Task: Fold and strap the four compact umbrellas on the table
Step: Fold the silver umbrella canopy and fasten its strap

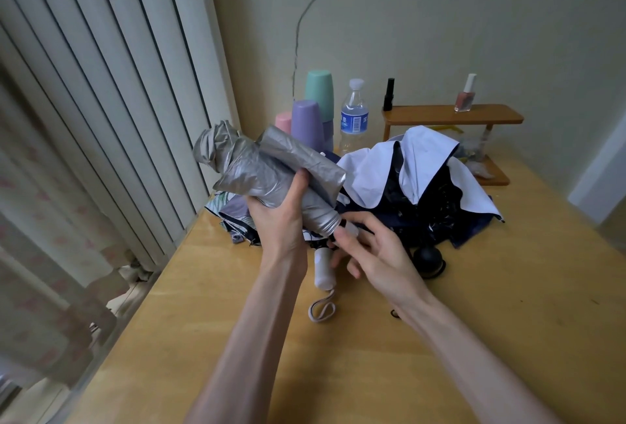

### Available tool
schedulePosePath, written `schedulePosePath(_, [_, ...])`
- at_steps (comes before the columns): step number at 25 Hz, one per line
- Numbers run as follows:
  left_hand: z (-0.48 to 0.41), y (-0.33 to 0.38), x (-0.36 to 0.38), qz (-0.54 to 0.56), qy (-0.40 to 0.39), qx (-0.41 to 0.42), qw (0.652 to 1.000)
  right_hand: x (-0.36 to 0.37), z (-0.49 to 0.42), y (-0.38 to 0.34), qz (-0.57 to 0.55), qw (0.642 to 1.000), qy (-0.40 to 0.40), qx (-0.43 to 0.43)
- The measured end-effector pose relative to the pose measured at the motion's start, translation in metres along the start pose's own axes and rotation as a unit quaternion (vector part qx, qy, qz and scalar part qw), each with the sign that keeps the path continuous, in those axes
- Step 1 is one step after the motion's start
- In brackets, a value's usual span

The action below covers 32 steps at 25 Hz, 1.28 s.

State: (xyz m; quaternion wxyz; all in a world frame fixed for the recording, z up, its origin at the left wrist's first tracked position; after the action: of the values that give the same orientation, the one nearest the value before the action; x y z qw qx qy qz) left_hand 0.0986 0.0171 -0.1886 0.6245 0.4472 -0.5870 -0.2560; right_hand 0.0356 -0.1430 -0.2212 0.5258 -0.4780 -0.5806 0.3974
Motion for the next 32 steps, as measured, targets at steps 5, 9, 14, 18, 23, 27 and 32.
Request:
schedulePosePath(5, [0.000,0.007,0.010,-0.011,-0.059,0.036,0.998,0.006,0.003,0.005,-0.022,0.998,-0.037,0.051])
schedulePosePath(9, [0.003,0.009,0.005,-0.050,-0.008,0.045,0.998,0.014,0.006,0.009,-0.012,0.997,-0.049,0.062])
schedulePosePath(14, [0.001,0.004,0.006,-0.030,-0.024,0.010,0.999,0.015,0.006,0.005,0.016,0.998,-0.058,0.036])
schedulePosePath(18, [-0.001,0.003,0.008,-0.012,-0.033,0.000,0.999,0.019,0.009,0.003,0.001,0.996,-0.069,0.052])
schedulePosePath(23, [0.000,0.002,0.005,-0.020,-0.020,0.011,1.000,0.007,0.003,0.000,0.037,0.999,-0.008,-0.006])
schedulePosePath(27, [-0.002,-0.009,0.005,-0.004,-0.025,-0.023,0.999,0.010,0.004,-0.001,0.031,0.999,-0.017,0.001])
schedulePosePath(32, [-0.005,-0.016,0.001,-0.001,-0.027,-0.039,0.999,0.022,0.008,0.001,0.053,0.997,-0.056,0.025])
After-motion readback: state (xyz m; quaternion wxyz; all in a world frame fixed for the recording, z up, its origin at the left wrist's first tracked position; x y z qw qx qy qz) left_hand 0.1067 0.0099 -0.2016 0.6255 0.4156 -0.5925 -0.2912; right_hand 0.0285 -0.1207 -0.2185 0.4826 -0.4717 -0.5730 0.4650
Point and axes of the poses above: each hand's wrist, its own z-axis away from the middle knuckle, its own x-axis out of the palm, y = z × x, the point moved 10 cm from there along -z, towards the middle knuckle, and after that the axes turned 7 degrees about -z, right-handed, at the moved point
